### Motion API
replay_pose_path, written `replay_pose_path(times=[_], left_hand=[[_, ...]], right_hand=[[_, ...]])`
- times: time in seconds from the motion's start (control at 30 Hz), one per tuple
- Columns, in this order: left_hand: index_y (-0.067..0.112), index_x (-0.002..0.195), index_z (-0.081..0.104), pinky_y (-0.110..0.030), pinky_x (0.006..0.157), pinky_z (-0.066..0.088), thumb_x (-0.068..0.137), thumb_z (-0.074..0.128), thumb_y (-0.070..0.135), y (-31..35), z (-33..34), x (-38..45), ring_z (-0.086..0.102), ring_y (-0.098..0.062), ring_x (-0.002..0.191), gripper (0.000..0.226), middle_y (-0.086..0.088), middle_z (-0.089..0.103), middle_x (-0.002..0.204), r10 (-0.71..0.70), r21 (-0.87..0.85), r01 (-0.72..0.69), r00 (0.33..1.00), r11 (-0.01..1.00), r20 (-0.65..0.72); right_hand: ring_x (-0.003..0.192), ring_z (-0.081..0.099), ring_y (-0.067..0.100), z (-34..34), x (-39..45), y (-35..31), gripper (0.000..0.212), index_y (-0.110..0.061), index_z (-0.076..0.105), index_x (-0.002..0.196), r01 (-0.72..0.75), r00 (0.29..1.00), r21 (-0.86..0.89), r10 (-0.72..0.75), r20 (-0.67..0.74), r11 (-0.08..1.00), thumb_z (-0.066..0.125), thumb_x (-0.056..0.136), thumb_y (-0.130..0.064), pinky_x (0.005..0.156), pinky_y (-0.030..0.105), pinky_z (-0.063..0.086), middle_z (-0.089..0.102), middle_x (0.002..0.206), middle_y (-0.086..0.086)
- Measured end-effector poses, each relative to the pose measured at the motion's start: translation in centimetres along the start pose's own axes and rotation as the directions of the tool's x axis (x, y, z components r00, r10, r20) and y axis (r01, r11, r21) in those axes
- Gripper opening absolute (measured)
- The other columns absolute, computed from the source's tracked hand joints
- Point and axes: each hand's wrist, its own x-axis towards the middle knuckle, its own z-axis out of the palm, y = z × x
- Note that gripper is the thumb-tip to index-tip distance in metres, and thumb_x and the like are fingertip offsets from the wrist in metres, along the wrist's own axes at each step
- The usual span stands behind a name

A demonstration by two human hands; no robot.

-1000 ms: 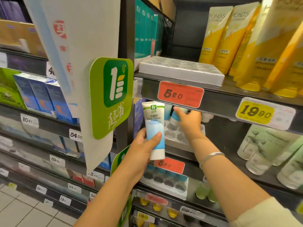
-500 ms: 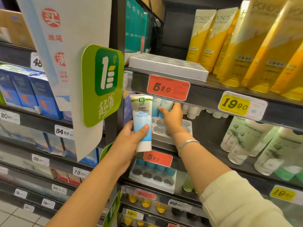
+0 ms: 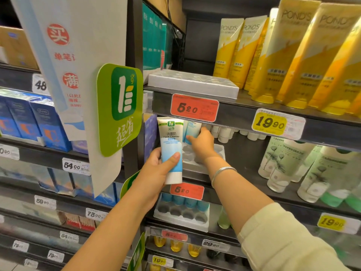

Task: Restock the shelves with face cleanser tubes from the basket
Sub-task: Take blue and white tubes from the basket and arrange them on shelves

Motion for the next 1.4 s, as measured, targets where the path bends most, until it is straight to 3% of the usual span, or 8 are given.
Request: replay_pose_path(times=[0.3,0.43,0.63,0.9,1.0,1.1,1.3,1.4], left_hand=[[0.026,0.111,0.054,-0.037,0.076,0.055,0.086,0.060,0.026,0.5,0.8,0.4,0.065,-0.013,0.085,0.025,-0.002,0.067,0.101,-0.021,0.015,0.021,1.000,1.000,0.003],[0.022,0.113,0.054,-0.031,0.070,0.053,0.088,0.059,0.022,0.7,1.8,0.9,0.062,-0.013,0.084,0.025,-0.002,0.064,0.099,-0.026,0.044,0.025,1.000,0.999,0.013],[0.027,0.115,0.053,-0.034,0.086,0.053,0.087,0.061,0.021,0.9,2.5,1.8,0.064,-0.015,0.096,0.030,0.000,0.065,0.105,-0.019,0.123,0.010,0.998,0.992,0.067],[0.028,0.120,0.053,-0.031,0.090,0.051,0.087,0.061,0.024,0.1,3.1,3.0,0.063,-0.013,0.104,0.033,0.000,0.065,0.115,-0.015,0.216,-0.014,0.991,0.976,0.133],[0.020,0.117,0.058,-0.032,0.093,0.050,0.088,0.060,0.027,-0.2,2.5,3.5,0.062,-0.012,0.103,0.030,0.001,0.065,0.111,0.030,0.312,-0.040,0.999,0.949,0.036],[0.014,0.110,0.064,-0.010,0.075,0.042,0.087,0.062,0.021,-0.7,1.3,4.0,0.056,-0.003,0.089,0.024,0.005,0.064,0.101,0.238,0.638,-0.140,0.969,0.758,-0.071],[0.022,0.115,0.061,-0.034,0.095,0.037,0.087,0.061,0.028,-1.5,0.5,4.2,0.047,-0.018,0.117,0.029,0.003,0.060,0.122,0.266,0.948,-0.170,0.959,0.270,0.097],[0.025,0.122,0.055,-0.033,0.096,0.035,0.088,0.059,0.029,-1.5,0.3,4.4,0.041,-0.017,0.122,0.034,0.003,0.056,0.126,0.226,0.973,-0.157,0.967,0.171,0.116]], right_hand=[[0.103,0.058,0.026,-2.2,-2.8,-0.7,0.028,-0.001,0.057,0.111,0.065,0.995,0.195,-0.049,-0.082,0.979,0.062,0.087,-0.014,0.093,0.041,0.048,0.061,0.112,0.016],[0.086,0.063,0.020,-3.5,-5.4,-1.7,0.015,-0.010,0.063,0.092,-0.023,0.960,0.372,-0.083,0.267,0.928,0.054,0.093,-0.023,0.080,0.032,0.053,0.066,0.091,0.005],[0.106,0.063,0.024,-5.5,-6.2,-2.0,0.024,-0.008,0.060,0.113,-0.132,0.861,0.360,-0.073,0.503,0.923,0.056,0.091,-0.017,0.095,0.036,0.049,0.065,0.115,0.011],[0.103,0.065,0.026,-6.5,-5.7,-1.0,0.020,-0.007,0.061,0.107,-0.173,0.886,0.441,-0.056,0.460,0.881,0.058,0.088,-0.009,0.092,0.037,0.052,0.067,0.111,0.011],[0.096,0.066,0.022,-7.0,-5.3,-0.5,0.020,-0.005,0.060,0.108,-0.155,0.918,0.503,-0.064,0.392,0.850,0.057,0.088,-0.008,0.086,0.034,0.055,0.067,0.107,0.009],[0.098,0.064,0.022,-7.6,-4.5,-0.1,0.023,-0.001,0.059,0.110,-0.145,0.963,0.541,-0.008,0.269,0.828,0.058,0.088,-0.008,0.083,0.031,0.055,0.064,0.112,0.016],[0.110,0.061,0.025,-8.2,-3.6,0.7,0.024,-0.001,0.061,0.109,-0.148,0.985,0.513,0.079,0.154,0.846,0.060,0.088,-0.011,0.092,0.038,0.052,0.063,0.116,0.016],[0.109,0.061,0.026,-8.1,-3.5,0.8,0.018,-0.005,0.062,0.104,-0.134,0.989,0.489,0.085,0.122,0.862,0.060,0.088,-0.013,0.095,0.041,0.050,0.063,0.116,0.016]])
